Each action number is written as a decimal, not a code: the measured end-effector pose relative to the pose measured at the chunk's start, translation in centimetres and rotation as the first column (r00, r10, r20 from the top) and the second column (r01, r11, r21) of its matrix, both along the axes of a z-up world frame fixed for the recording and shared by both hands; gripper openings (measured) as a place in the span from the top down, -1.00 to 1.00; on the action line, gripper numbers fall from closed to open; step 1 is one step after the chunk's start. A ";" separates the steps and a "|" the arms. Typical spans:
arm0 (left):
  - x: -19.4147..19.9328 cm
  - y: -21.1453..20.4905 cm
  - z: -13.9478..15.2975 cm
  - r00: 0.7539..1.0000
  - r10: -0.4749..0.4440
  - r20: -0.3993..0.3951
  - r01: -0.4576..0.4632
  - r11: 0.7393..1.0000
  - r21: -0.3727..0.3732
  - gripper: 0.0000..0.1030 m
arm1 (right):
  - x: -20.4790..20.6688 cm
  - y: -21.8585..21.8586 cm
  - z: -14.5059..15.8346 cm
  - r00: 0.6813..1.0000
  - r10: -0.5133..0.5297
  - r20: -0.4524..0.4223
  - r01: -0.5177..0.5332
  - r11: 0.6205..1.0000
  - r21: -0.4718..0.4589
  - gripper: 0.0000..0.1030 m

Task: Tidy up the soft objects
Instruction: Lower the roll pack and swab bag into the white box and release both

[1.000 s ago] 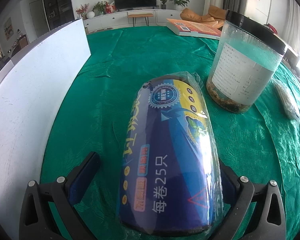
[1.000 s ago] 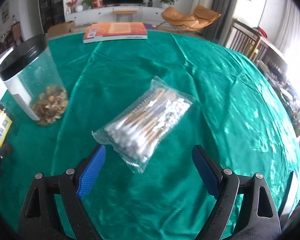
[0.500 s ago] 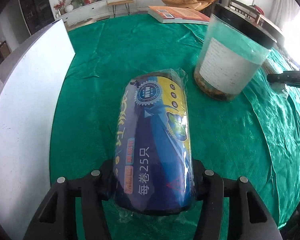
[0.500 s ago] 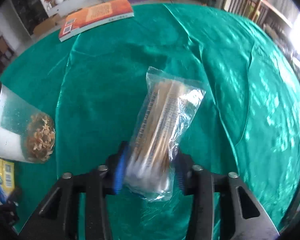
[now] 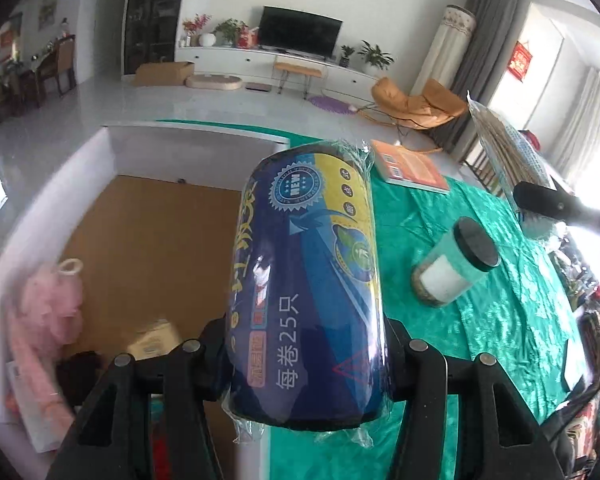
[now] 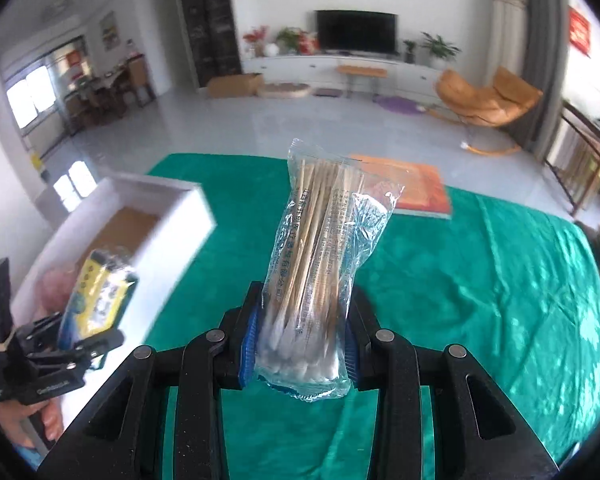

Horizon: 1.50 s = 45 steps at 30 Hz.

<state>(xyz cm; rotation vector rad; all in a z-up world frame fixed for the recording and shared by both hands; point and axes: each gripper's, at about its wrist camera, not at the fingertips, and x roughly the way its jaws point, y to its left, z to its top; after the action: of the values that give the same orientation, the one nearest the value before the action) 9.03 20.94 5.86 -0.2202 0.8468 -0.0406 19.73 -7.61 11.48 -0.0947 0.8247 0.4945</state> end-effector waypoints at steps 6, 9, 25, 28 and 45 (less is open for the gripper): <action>-5.5 7.9 -0.4 0.976 0.217 -0.007 -0.211 0.954 0.212 -0.49 | -5.1 13.9 -1.4 0.951 0.287 -0.119 -0.254 0.939 0.234 0.17; -7.7 9.6 -0.2 0.959 0.283 0.034 -0.282 0.924 0.260 -0.65 | -6.3 17.2 -3.2 0.916 0.356 -0.184 -0.283 0.900 0.332 -0.48; -11.4 7.6 0.4 0.860 0.498 0.113 -0.507 0.804 0.312 -1.00 | -8.7 14.2 -3.0 0.954 0.298 -0.025 -0.298 0.955 0.004 -0.48; -12.0 7.7 0.1 0.855 0.507 0.109 -0.514 0.798 0.316 -1.00 | -9.5 14.8 -3.4 0.950 0.312 -0.026 -0.313 0.949 -0.032 -0.48; -12.4 7.8 0.9 0.861 0.497 0.108 -0.504 0.808 0.306 -1.00 | -10.7 15.9 -3.8 0.947 0.322 -0.018 -0.322 0.943 -0.088 -0.48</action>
<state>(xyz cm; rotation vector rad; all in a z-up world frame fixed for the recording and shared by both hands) -3.34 28.70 6.73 -0.1256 0.7368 0.5936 9.05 8.31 7.69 -0.3157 0.8385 0.7662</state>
